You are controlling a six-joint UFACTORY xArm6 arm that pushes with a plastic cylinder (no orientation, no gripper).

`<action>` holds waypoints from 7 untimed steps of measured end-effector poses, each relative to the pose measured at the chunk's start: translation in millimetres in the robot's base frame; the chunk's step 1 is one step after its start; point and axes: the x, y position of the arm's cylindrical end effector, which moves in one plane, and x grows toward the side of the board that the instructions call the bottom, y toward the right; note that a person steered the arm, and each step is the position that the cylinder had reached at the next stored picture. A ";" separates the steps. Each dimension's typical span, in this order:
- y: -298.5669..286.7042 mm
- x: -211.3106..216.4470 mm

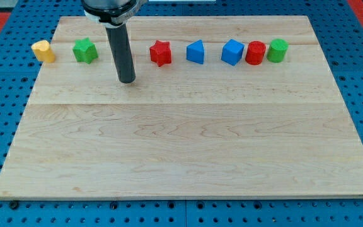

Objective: Move the yellow hexagon up a bit

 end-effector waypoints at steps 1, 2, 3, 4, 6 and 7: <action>0.0 -1.7; 0.0 -2.1; -15.1 9.6; -8.7 10.3; -23.4 24.7; -40.4 14.6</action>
